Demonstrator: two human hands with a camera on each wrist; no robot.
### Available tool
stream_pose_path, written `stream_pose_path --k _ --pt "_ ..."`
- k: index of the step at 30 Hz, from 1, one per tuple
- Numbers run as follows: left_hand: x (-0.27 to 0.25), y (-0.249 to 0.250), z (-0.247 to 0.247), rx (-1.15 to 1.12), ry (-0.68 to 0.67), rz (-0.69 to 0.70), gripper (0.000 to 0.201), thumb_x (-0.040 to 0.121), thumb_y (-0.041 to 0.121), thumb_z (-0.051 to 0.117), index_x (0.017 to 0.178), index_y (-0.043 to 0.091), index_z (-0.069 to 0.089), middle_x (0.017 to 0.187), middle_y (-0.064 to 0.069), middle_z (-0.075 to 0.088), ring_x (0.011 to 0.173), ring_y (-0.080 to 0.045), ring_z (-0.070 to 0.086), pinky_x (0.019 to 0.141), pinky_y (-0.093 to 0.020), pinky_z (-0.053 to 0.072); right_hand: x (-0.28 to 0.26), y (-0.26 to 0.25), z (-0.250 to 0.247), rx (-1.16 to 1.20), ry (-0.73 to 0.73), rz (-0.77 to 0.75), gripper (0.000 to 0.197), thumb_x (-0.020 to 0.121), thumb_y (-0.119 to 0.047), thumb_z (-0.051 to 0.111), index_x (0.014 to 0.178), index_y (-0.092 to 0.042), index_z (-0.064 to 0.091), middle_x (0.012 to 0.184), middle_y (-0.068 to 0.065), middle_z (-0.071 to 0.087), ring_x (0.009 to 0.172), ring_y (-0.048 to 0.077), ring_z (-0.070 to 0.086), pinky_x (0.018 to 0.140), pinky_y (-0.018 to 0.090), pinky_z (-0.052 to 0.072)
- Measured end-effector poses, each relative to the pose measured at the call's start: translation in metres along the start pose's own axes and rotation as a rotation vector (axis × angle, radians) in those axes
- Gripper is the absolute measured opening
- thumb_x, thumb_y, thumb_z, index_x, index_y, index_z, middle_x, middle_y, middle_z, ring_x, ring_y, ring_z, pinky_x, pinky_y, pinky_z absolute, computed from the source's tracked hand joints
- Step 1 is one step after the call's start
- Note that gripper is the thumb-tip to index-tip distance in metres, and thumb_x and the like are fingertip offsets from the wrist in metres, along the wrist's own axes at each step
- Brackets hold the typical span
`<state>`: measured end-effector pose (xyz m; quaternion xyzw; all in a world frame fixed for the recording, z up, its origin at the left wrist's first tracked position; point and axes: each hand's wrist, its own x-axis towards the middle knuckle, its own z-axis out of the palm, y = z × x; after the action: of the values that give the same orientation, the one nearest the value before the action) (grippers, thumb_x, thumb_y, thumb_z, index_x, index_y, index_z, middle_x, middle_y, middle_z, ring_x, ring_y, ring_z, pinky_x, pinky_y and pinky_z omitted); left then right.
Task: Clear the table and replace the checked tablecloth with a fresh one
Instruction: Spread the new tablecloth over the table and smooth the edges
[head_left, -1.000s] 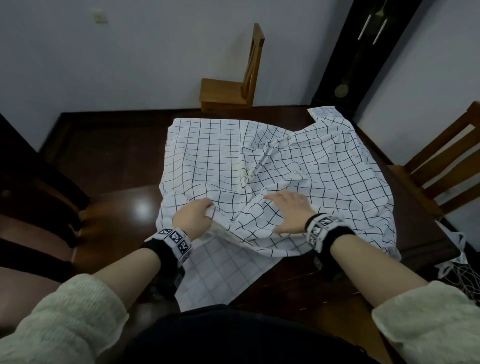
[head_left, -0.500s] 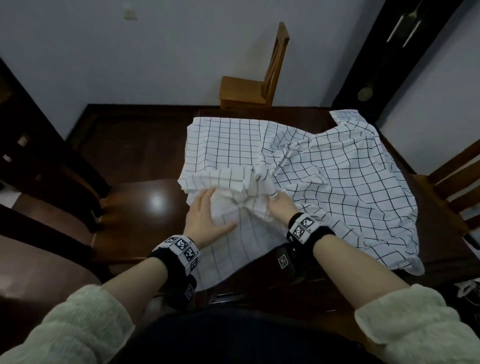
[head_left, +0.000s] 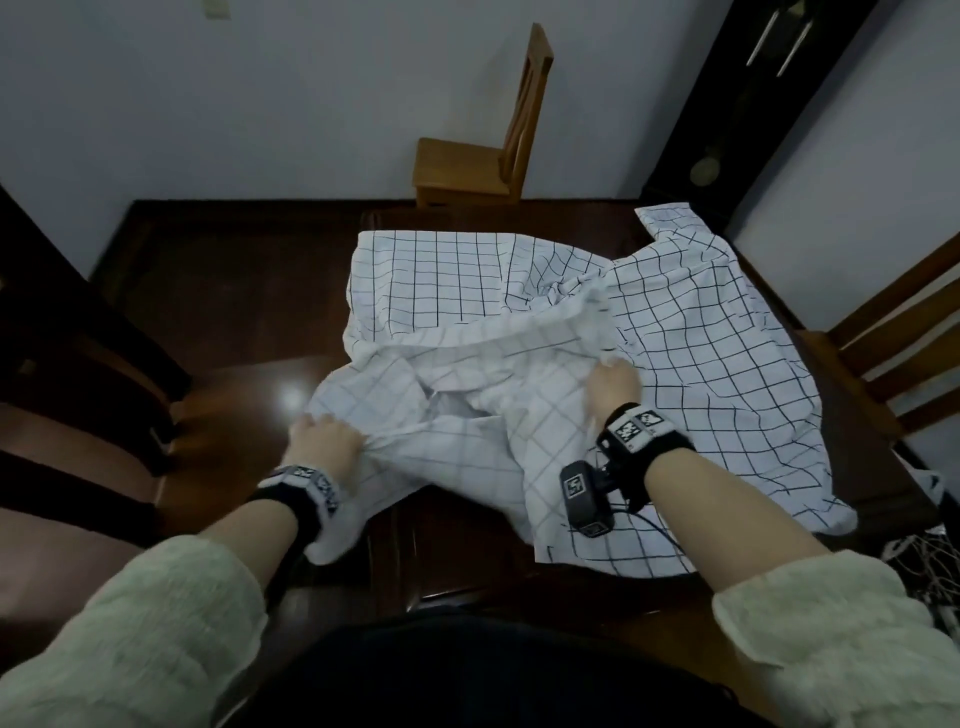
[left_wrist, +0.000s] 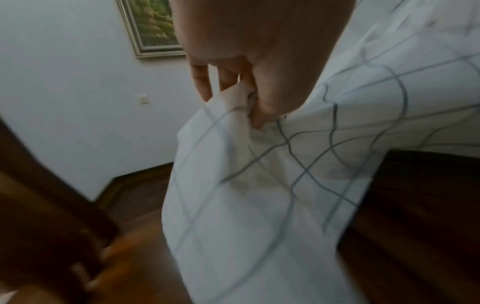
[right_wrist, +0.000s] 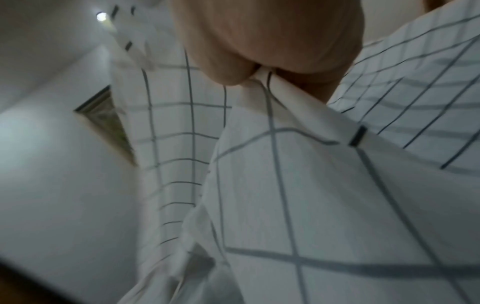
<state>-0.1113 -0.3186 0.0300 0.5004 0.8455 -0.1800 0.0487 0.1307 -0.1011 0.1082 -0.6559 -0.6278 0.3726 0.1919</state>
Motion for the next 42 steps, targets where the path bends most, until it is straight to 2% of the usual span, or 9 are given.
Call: stream_pose_path --k 3,7,11,17,21,26,31,35,42 --pt "0.005 -0.040 0.005 0.109 -0.158 -0.163 0.035 0.096 0.020 0.033 0.115 0.030 0.061 0.122 0.007 0.060 0.121 -0.018 0.047 0.105 -0.042 0.029 0.030 0.021 -0.039 -0.225 0.034 0.146 0.037 0.101 -0.005 0.030 0.128 0.011 0.049 0.139 0.025 0.046 0.129 0.035 0.044 0.104 0.036 0.036" --pt "0.012 -0.063 0.018 0.033 -0.277 -0.323 0.031 0.093 0.028 0.040 0.117 0.027 0.059 0.126 0.003 0.058 0.124 -0.021 0.047 0.108 -0.041 0.029 0.048 0.059 -0.060 -0.490 -0.034 0.248 0.038 0.100 -0.012 0.042 0.134 0.004 0.046 0.142 0.020 0.045 0.130 0.032 0.046 0.101 0.033 0.040" --pt "0.038 -0.059 0.030 -0.189 -0.307 -0.383 0.045 0.085 0.052 0.041 0.117 0.028 0.060 0.128 -0.001 0.056 0.119 -0.027 0.051 0.098 -0.048 0.041 0.051 0.067 -0.048 -0.427 0.044 0.397 0.080 0.088 -0.013 0.060 0.148 -0.001 0.008 0.150 0.023 0.023 0.133 0.040 0.034 0.108 0.048 0.033" --pt "0.051 0.011 -0.009 -0.385 -0.071 -0.070 0.037 0.091 0.043 0.042 0.122 0.027 0.053 0.133 0.001 0.052 0.117 -0.023 0.051 0.098 -0.040 0.040 0.066 0.027 -0.012 -0.572 -0.021 -0.185 0.083 0.077 -0.031 0.073 0.144 -0.020 0.026 0.147 0.012 0.030 0.131 0.032 0.035 0.104 0.047 0.038" --pt "0.063 0.043 0.002 -0.519 -0.160 -0.016 0.073 0.080 0.071 0.044 0.139 0.028 0.038 0.147 0.001 0.039 0.127 -0.024 0.046 0.102 -0.044 0.040 0.063 0.009 0.042 -0.538 -0.384 -0.417 0.093 0.075 -0.054 0.070 0.149 -0.023 0.022 0.152 0.006 0.027 0.137 0.027 0.031 0.111 0.043 0.031" --pt "0.068 0.072 0.012 -0.451 -0.357 -0.059 0.105 0.067 0.078 0.047 0.150 0.028 0.007 0.158 0.000 0.013 0.140 -0.027 0.028 0.110 -0.054 0.024 0.058 0.001 0.088 -0.759 -0.537 -0.454 0.116 0.067 -0.068 0.070 0.150 -0.027 0.000 0.150 0.003 0.035 0.138 0.026 0.033 0.114 0.058 0.013" --pt "0.071 0.080 0.011 -0.362 -0.272 -0.052 0.052 0.086 0.051 0.053 0.125 0.021 0.036 0.127 -0.006 0.052 0.112 -0.029 0.056 0.087 -0.039 0.044 0.064 0.000 0.104 -0.816 -0.593 -0.271 0.078 0.082 -0.054 0.063 0.142 -0.015 0.031 0.131 0.006 0.056 0.122 0.029 0.051 0.108 0.051 0.031" --pt "0.078 0.076 0.004 -0.311 -0.281 0.027 0.027 0.094 0.036 0.043 0.112 0.020 0.055 0.113 -0.005 0.062 0.102 -0.027 0.061 0.083 -0.037 0.048 0.077 -0.003 0.094 -0.830 -0.605 -0.310 0.018 0.090 -0.029 0.052 0.097 -0.013 0.056 0.099 0.007 0.064 0.092 0.027 0.062 0.080 0.033 0.049" --pt "0.146 0.040 -0.059 -0.136 -0.230 -0.115 0.027 0.096 0.026 0.042 0.113 0.020 0.061 0.119 -0.002 0.063 0.113 -0.022 0.058 0.100 -0.038 0.037 0.131 -0.036 0.021 -0.639 -0.061 -0.212 0.026 0.092 -0.031 0.047 0.114 -0.020 0.056 0.103 0.007 0.065 0.092 0.028 0.062 0.075 0.032 0.044"
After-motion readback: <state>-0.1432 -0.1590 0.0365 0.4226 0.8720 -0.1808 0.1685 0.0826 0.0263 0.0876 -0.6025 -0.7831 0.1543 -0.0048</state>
